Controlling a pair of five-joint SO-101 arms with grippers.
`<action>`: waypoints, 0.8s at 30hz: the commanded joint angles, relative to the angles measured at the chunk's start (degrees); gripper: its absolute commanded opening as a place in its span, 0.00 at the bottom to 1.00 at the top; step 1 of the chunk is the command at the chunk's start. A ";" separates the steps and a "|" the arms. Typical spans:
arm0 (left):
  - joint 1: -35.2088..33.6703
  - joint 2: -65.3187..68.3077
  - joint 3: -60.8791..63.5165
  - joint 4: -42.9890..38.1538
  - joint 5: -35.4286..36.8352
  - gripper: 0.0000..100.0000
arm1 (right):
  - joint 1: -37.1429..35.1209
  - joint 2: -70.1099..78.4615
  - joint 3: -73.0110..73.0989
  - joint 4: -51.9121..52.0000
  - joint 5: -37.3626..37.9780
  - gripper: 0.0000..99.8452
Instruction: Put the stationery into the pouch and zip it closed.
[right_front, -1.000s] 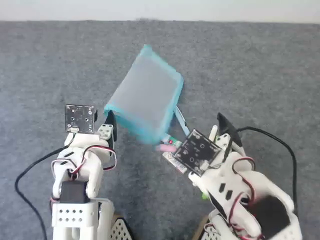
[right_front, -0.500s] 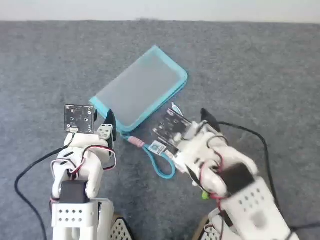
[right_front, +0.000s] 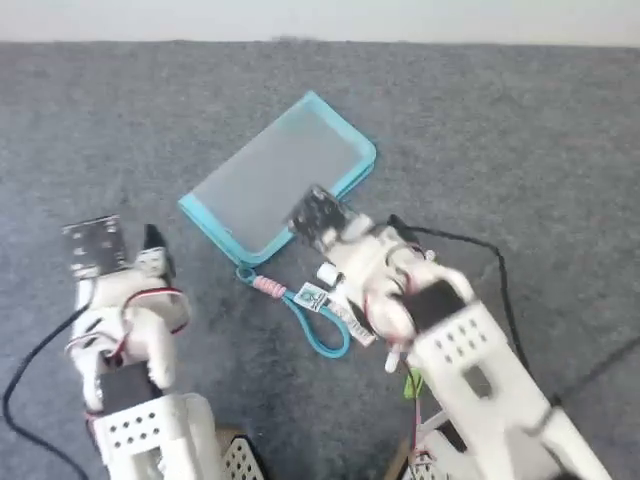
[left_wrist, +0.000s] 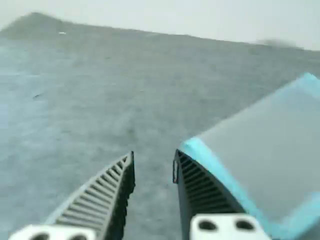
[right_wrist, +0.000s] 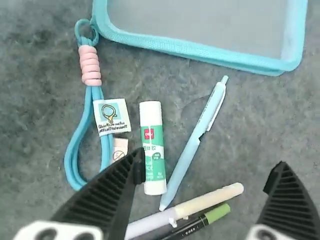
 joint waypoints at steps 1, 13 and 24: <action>-13.71 -1.05 0.31 -2.90 -7.38 0.13 | -1.27 11.65 -13.36 3.65 -4.04 0.36; -46.33 0.35 16.40 -38.59 -31.56 0.25 | -16.13 29.93 -25.67 0.40 -5.10 0.36; -49.41 0.26 16.48 -34.99 -37.63 0.25 | -16.40 44.00 -30.51 -3.30 -5.10 0.36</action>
